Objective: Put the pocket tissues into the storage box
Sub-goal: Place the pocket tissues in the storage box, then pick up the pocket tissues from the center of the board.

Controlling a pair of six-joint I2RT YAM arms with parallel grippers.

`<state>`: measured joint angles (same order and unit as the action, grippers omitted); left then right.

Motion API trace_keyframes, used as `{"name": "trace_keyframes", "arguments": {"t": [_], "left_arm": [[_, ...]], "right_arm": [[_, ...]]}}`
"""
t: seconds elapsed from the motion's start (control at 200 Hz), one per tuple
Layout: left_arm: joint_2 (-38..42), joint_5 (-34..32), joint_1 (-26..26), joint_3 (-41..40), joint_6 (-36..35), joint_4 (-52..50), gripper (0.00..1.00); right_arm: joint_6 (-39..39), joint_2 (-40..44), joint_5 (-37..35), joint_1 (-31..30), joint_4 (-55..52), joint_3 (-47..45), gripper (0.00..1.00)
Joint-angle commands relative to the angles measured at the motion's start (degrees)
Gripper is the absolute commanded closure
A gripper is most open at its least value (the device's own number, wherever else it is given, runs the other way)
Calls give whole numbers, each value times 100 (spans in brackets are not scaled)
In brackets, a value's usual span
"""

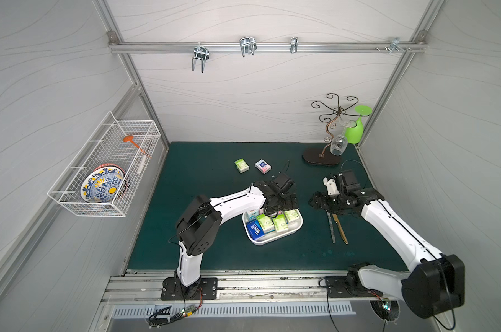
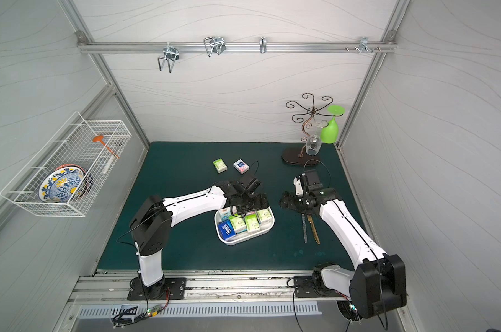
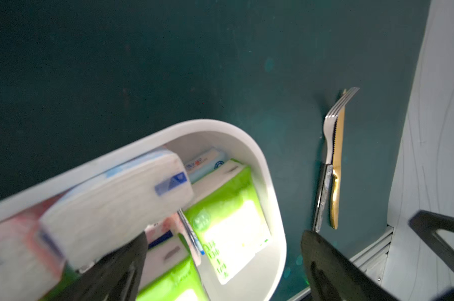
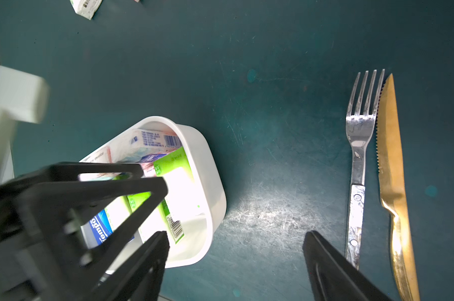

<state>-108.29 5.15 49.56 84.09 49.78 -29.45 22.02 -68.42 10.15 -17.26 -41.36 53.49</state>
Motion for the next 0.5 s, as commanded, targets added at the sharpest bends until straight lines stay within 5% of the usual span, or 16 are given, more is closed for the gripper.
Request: {"name": "trace_keyframes", "arguments": {"t": [0.0, 0.21, 0.495], "left_arm": [[358, -259, 23, 556, -466, -166, 1], [341, -612, -67, 1225, -1273, -662, 0], [136, -574, -1269, 1480, -1677, -1069, 1]], "right_arm": [[-60, -74, 109, 29, 28, 38, 13], [-42, -187, 192, 38, 57, 156, 13], [-28, -242, 287, 32, 156, 135, 13]]}}
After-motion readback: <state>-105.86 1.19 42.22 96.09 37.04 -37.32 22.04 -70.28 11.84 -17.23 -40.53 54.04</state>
